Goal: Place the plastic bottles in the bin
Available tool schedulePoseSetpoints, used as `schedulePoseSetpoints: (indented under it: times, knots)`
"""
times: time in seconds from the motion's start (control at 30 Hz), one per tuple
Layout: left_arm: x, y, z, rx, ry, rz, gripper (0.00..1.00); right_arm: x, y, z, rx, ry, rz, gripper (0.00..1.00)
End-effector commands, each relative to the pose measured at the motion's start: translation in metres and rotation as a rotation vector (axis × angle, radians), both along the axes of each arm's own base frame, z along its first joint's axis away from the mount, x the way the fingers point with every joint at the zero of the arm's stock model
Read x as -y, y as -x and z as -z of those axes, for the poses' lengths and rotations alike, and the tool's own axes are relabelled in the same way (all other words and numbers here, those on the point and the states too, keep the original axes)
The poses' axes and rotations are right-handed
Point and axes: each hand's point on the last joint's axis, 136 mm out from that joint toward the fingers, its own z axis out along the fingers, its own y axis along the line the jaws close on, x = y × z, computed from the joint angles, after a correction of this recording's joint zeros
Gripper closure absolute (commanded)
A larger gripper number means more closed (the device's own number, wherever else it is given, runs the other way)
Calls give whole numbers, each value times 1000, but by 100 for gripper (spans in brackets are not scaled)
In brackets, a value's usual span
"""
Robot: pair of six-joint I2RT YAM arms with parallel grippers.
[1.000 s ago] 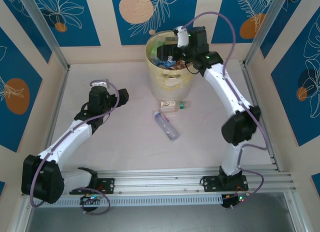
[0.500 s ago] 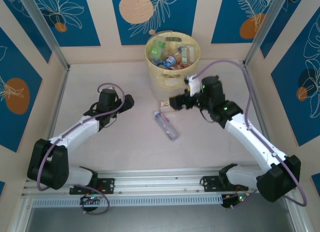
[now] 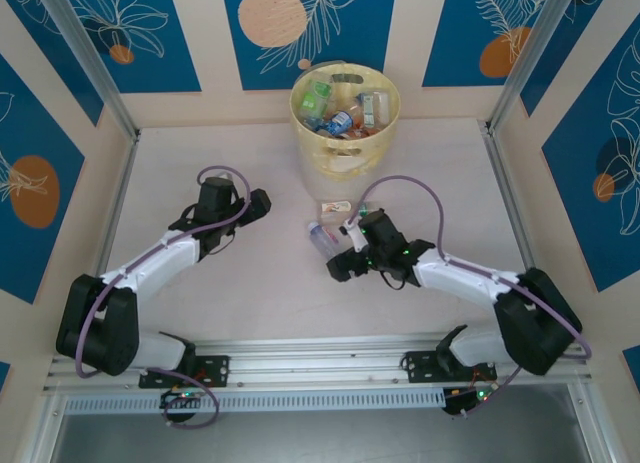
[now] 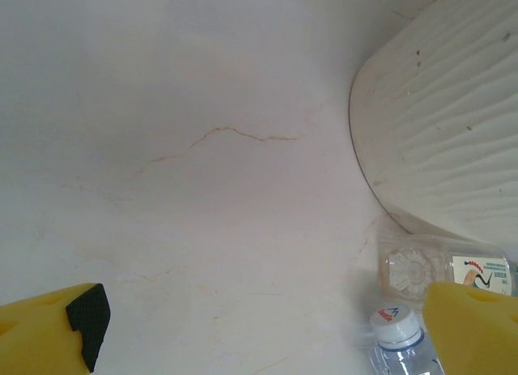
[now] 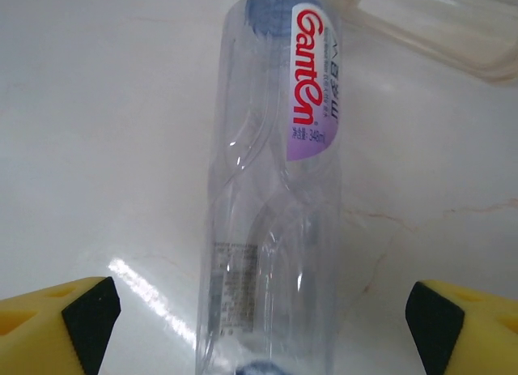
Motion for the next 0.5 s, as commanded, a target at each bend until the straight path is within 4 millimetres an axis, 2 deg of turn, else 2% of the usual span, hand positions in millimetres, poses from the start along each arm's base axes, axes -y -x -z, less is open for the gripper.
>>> schedulePoseSetpoints:
  times: [0.0,0.13,0.23,0.37,0.47]
  knots:
    - [9,-6,-13,36,31,29,0,-19,-27,3,64,40,13,10]
    - [7,-4,-14,34,19,29,0,-29,-43,31,40,158,49,21]
    - [5,-2,-14,39,5,33,0,-30,-48,41,56,233,70,33]
    - [1,-1,-13,47,-14,21,0,-38,-39,35,73,211,26,47]
    - [1,-2,-10,41,-19,21,0,-45,-32,20,95,155,-21,55]
